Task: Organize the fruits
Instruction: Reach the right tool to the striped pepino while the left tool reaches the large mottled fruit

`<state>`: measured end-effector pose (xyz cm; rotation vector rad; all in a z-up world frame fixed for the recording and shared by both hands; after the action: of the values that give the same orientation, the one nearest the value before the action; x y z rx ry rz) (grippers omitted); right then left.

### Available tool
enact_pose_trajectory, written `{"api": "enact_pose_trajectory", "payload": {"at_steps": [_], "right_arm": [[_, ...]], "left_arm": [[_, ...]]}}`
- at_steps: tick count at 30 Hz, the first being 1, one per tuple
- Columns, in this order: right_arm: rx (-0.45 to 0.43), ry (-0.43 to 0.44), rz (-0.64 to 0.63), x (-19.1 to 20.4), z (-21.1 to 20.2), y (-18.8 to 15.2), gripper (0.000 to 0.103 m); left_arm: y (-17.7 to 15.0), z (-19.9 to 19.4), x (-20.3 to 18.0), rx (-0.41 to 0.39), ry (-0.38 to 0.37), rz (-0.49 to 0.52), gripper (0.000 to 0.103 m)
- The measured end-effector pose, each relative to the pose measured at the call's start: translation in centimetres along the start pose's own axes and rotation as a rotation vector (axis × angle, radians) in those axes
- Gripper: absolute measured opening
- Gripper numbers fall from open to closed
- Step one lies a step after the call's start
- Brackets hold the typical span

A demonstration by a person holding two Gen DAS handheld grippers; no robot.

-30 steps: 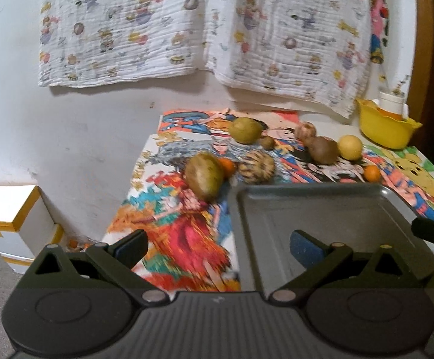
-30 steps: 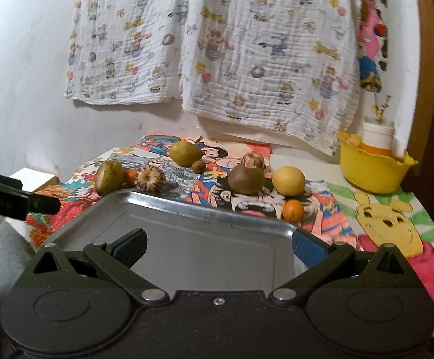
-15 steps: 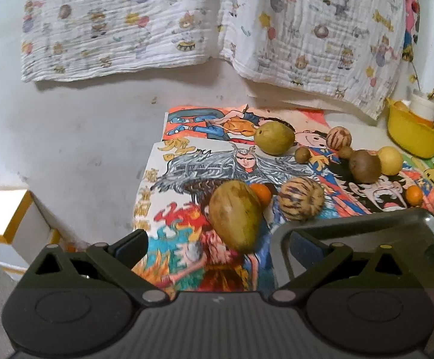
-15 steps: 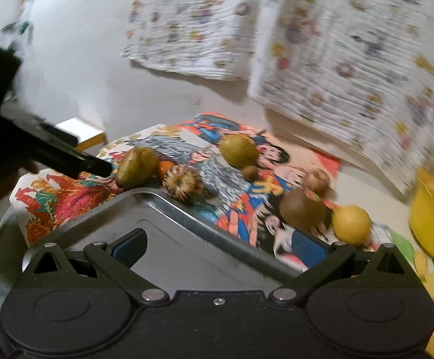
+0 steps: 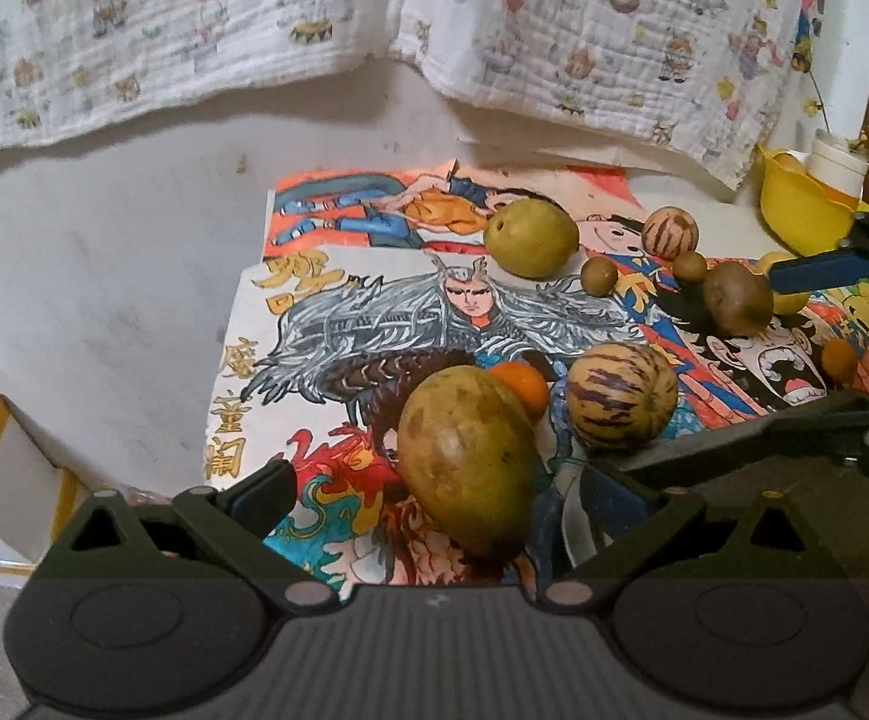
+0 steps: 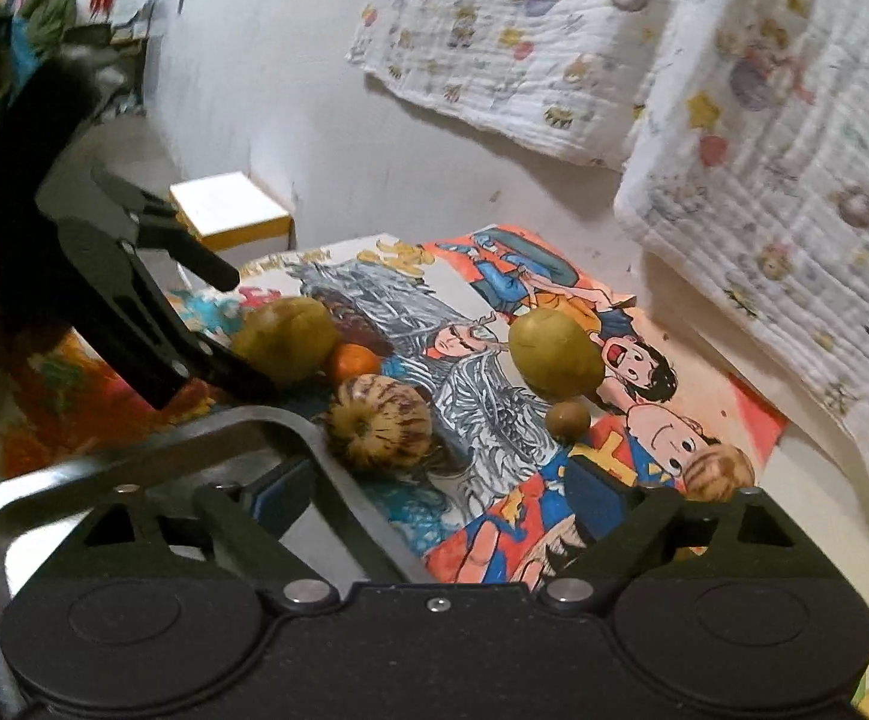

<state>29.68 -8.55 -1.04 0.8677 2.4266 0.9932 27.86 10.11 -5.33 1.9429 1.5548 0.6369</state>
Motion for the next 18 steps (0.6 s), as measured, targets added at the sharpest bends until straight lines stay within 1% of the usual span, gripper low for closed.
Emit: {"api": "enact_pose_trajectory", "payload": {"at_steps": [4,7,10,13,15,18], "right_arm": [[0.017,0.043,-0.015,-0.3,1.6,0.0,0.084],[0.018,0.096,-0.011,-0.4,2.5,0.3,0.081],[0.015,0.121,-0.031,0.0,3.4,0.6,0.078],[0.017,0.126,-0.048,0.3,4.3,0.8,0.074],[0.021,0.138,-0.047,0.4,4.7,0.8,0.071],[0.029,0.154,-0.045,0.4,5.1,0.8,0.069]], "left_arm": [[0.2,0.7,0.7,0.010,-0.034,0.014,0.099],[0.6,0.9,0.9,-0.006,-0.058,0.012,0.098],[0.9,1.2,1.0,-0.024,-0.100,-0.010,0.095],[1.1,1.7,1.0,-0.018,-0.125,-0.027,0.090],[1.1,1.8,1.0,-0.019,-0.134,-0.032,0.085],[1.1,1.8,1.2,-0.025,-0.145,-0.032,0.079]]}}
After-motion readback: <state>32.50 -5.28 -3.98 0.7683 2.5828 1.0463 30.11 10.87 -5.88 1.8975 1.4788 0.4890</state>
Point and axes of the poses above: each gripper's, at about its wrist camera, not at the fingertips, and z roughly the way its jaws point, x to its left, y to its top, the point moved 5 cm from there along z, roughly the way its jaws point, and after that the axes turned 6 degrees about z, right-handed, at the moved point
